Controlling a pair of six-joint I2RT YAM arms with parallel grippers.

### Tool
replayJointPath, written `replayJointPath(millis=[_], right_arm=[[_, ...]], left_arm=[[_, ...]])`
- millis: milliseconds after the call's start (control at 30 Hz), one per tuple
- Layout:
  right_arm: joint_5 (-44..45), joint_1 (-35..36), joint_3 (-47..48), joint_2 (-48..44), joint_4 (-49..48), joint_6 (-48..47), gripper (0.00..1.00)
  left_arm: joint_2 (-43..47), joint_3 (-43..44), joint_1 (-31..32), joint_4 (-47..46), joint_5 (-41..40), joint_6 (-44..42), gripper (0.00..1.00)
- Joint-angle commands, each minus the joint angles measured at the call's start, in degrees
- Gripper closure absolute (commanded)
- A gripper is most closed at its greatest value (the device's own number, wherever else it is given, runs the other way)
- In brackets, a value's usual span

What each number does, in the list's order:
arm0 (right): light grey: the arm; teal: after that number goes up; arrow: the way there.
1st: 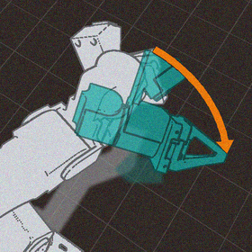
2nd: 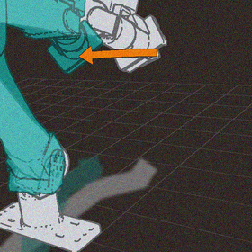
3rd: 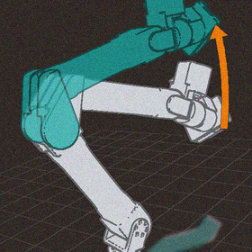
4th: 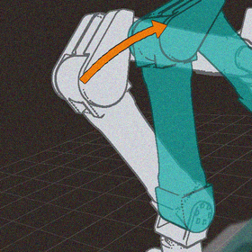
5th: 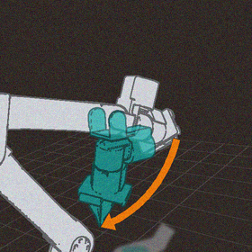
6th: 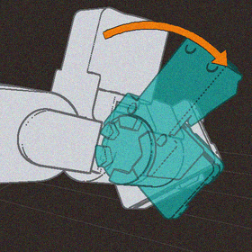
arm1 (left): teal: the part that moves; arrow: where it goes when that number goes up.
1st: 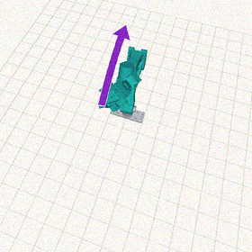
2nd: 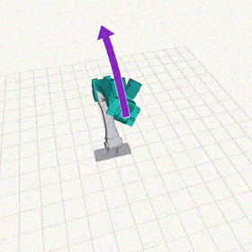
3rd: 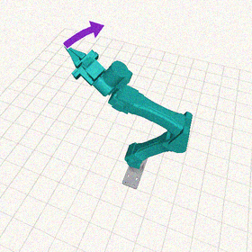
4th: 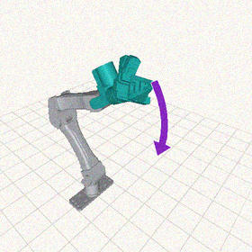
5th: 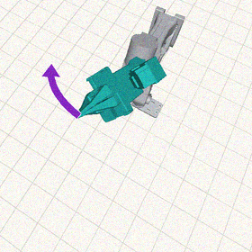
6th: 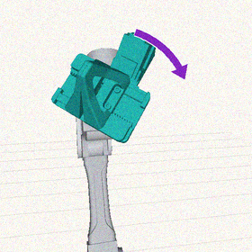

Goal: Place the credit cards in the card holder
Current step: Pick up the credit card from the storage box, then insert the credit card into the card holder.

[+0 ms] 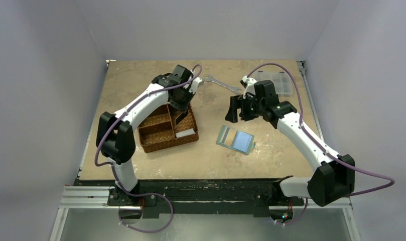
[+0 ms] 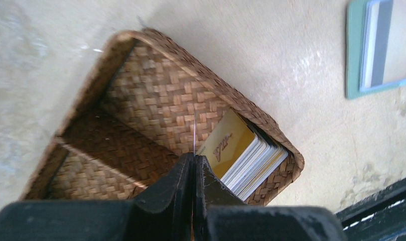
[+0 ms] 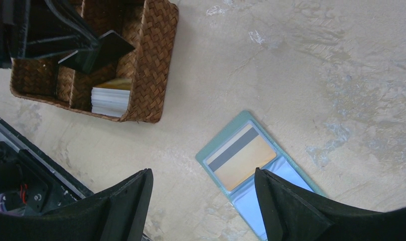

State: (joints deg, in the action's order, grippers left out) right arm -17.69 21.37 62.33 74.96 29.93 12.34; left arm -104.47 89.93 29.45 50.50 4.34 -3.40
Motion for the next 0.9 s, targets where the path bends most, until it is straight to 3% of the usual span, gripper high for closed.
replayJointPath(millis=[0,133,333,533,667,867], right_arm=[[-1.4,-0.1,-0.5,-2.1,-0.9,-0.2,0.18],[0.1,-0.1,0.9,-1.4,0.7,0.4,0.18],[2.9,-0.1,10.4,1.1,4.0,5.8,0.18],[-3.4,0.0,10.8,2.1,0.9,10.7,0.18],[-14.5,1.4,4.5,1.8,-12.9,17.7,0.18],[-21.5,8.2,-1.8,4.0,-38.8,33.8,0.16]], left_arm=[[4.7,6.6,0.3,-0.6,-5.9,2.9,1.00],[4.2,12.4,0.1,2.2,-7.9,6.3,1.00],[6.0,21.3,-1.5,4.6,-5.6,15.0,1.00],[19.7,4.9,-3.3,-12.4,0.0,26.3,1.00],[24.8,-3.2,-6.6,-19.2,1.6,32.2,1.00],[31.6,-11.3,-8.1,-26.8,3.8,38.3,1.00]])
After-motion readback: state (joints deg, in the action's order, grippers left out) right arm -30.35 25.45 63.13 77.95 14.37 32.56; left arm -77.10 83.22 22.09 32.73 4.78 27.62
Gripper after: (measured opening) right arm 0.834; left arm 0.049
